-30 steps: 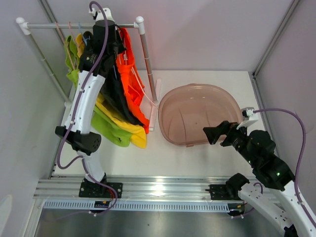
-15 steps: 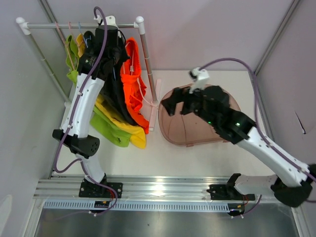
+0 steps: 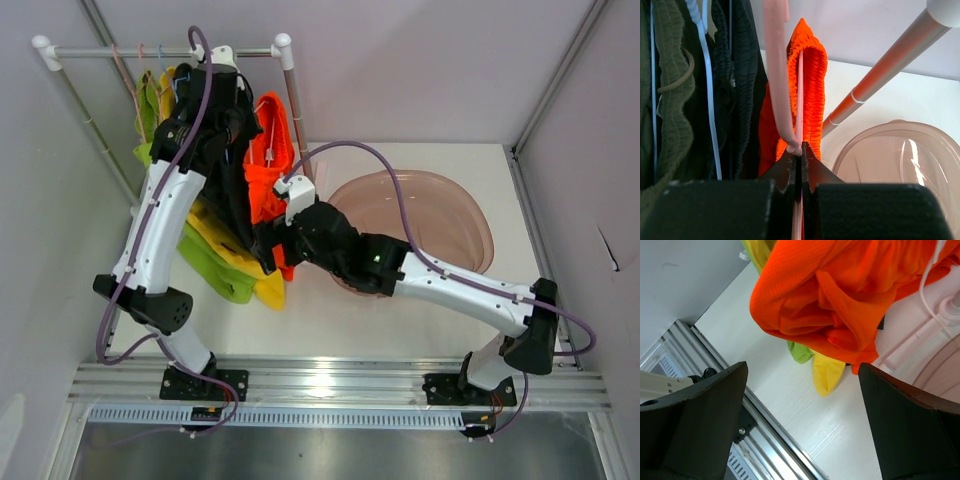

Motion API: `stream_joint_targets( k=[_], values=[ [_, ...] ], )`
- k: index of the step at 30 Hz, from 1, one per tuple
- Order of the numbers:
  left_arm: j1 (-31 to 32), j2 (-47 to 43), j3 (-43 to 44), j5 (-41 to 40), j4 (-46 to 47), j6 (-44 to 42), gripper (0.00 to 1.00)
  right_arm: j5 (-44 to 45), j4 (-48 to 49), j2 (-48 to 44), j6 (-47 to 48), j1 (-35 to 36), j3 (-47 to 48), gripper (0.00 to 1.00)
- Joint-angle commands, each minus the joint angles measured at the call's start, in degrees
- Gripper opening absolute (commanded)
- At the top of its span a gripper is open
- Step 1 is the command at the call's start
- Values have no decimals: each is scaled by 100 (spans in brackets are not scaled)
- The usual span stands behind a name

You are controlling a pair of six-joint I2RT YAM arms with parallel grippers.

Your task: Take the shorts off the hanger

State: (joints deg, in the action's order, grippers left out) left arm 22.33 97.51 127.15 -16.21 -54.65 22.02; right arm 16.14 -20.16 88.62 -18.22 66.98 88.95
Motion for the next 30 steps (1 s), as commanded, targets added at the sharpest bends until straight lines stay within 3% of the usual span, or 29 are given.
stream_joint_targets(
  k=[1,6,9,10,12,13,15,16,23,30],
  values=[
    [44,-426,29,47,429,232,0,450,645,217,-85,122,386,99],
    [44,-488,38,65,455,373,0,1092,1005,674,-42,245,562,99],
    [44,-497,38,74,456,452,0,1540,1313,867,-59,245,483,87],
    [52,-514,29,109,456,496,0,1767,1357,920,-68,254,466,74],
    [44,-540,20,118,447,549,0,1892,1489,1043,-68,263,439,62],
    [44,-567,-6,126,455,558,0,2032,1524,1061,-59,298,422,39],
    [44,-628,-85,127,526,558,0,2025,1638,1061,2,333,290,5],
    [44,-655,-146,109,552,532,0,2068,1656,991,11,368,238,0],
    [35,-892,-542,-233,983,189,0,2726,1569,174,222,1262,-413,0],
    [35,-638,-420,-707,1150,-268,0,4140,1252,-521,187,2458,-756,0]
  ],
)
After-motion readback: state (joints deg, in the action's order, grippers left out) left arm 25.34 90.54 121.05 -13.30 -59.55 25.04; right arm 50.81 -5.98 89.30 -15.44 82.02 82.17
